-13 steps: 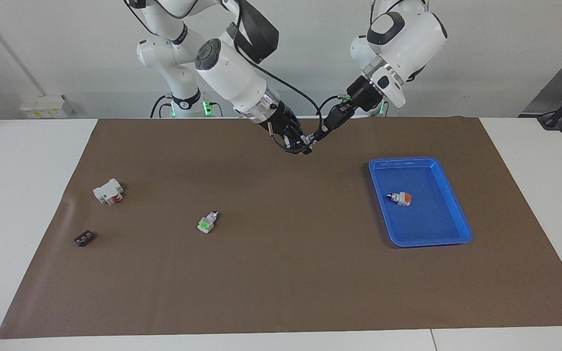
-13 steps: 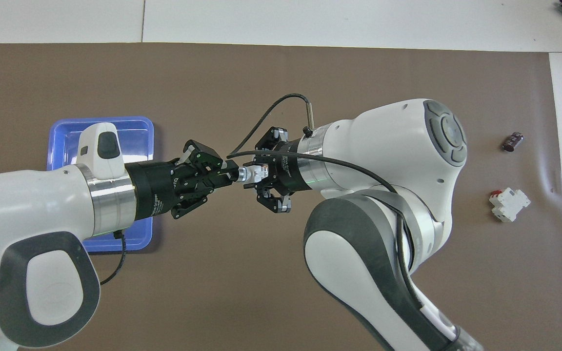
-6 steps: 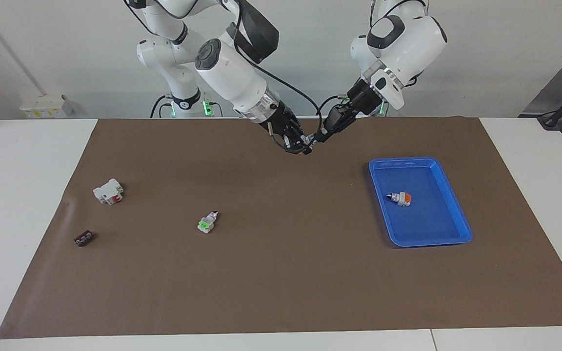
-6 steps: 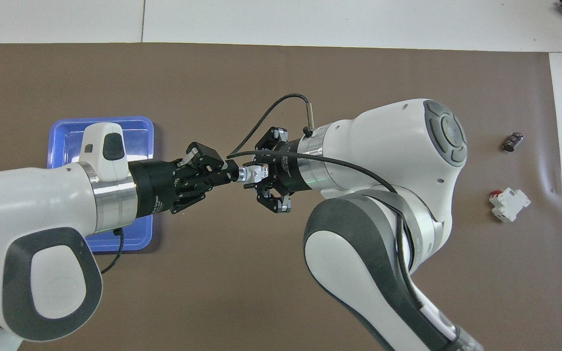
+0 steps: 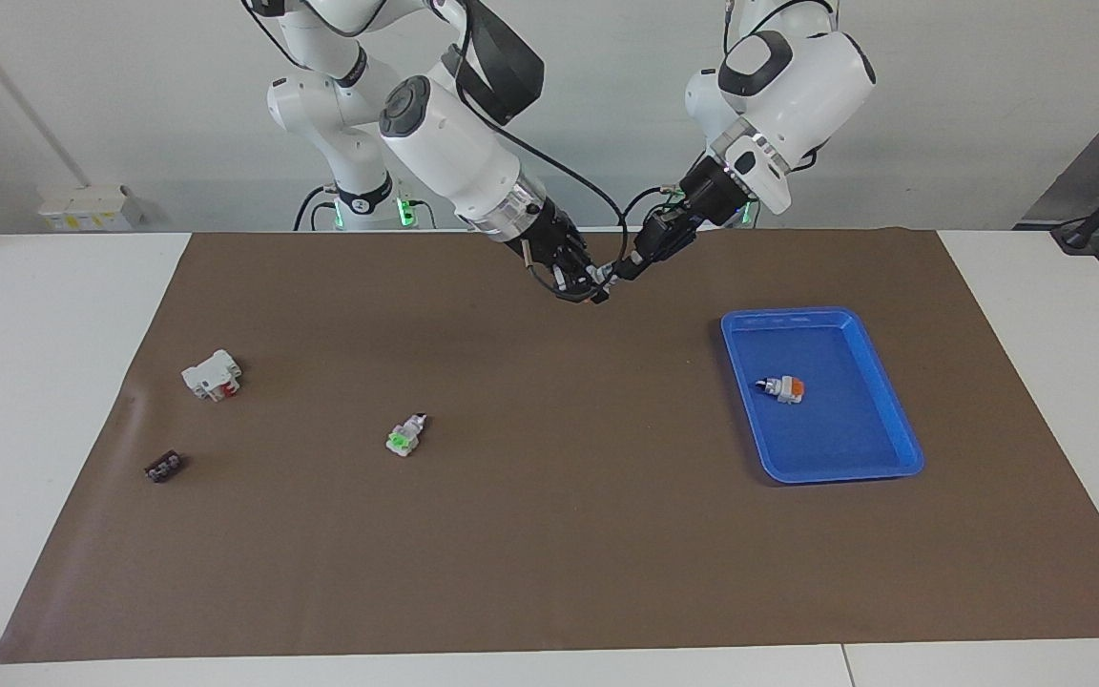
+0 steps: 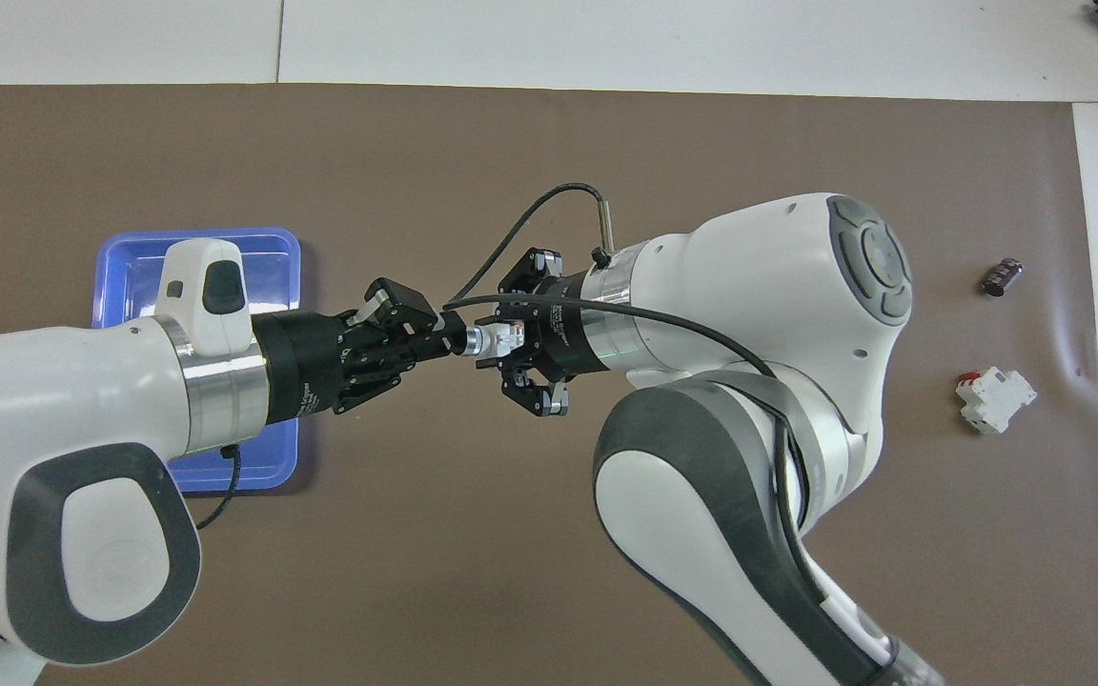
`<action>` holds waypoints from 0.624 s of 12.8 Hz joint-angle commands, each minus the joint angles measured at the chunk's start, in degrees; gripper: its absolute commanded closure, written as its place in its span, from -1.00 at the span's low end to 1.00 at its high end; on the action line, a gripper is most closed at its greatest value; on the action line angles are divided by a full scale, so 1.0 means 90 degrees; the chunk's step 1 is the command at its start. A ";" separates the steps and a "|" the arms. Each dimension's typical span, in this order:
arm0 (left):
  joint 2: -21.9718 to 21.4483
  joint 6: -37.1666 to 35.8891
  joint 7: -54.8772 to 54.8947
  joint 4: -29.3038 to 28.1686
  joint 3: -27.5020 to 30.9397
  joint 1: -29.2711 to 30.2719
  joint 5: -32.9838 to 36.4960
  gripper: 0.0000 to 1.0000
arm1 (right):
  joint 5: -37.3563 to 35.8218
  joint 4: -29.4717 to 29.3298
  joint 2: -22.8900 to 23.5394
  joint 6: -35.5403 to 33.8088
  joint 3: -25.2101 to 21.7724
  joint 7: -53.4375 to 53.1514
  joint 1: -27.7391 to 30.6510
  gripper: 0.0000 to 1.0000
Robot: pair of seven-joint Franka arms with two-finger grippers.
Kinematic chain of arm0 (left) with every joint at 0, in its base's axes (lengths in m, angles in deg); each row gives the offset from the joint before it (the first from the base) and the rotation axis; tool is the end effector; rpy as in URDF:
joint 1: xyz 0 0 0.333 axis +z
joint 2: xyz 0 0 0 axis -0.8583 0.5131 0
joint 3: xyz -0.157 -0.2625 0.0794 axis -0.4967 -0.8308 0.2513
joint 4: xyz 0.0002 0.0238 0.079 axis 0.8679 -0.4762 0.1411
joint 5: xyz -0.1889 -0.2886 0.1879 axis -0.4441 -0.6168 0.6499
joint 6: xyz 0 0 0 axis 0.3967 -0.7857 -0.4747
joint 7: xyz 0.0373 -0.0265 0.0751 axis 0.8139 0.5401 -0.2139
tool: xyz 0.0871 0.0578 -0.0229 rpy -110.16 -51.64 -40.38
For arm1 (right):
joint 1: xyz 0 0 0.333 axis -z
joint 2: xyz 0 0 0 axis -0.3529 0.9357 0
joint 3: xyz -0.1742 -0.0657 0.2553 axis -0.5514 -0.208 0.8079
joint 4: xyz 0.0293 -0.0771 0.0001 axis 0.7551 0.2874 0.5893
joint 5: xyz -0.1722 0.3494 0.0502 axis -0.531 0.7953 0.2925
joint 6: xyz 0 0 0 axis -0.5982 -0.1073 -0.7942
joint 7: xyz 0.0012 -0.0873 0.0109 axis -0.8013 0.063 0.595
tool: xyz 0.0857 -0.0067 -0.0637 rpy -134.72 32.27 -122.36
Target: Turn and place switch with both arms
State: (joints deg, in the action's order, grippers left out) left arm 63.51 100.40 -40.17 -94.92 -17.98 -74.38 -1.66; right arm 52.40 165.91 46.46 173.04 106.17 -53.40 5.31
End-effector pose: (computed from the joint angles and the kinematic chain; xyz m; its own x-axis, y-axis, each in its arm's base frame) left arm 0.4753 -0.2401 0.5531 0.8384 0.4972 -0.2232 0.4925 -0.5158 0.7010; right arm 0.5424 0.3467 0.5251 0.0352 -0.7960 -0.6042 -0.9993 -0.0214 -0.0301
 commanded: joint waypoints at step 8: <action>-0.0012 0.0080 -0.1243 -0.0025 0.0041 -0.0112 -0.0094 1.00 | -0.0070 -0.0062 -0.0007 -0.0037 0.0052 -0.0138 0.0055 1.00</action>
State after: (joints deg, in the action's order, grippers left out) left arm 63.52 100.41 -46.38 -94.95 -17.99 -74.38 -1.66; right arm 52.40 165.88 46.45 173.05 106.14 -53.40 5.33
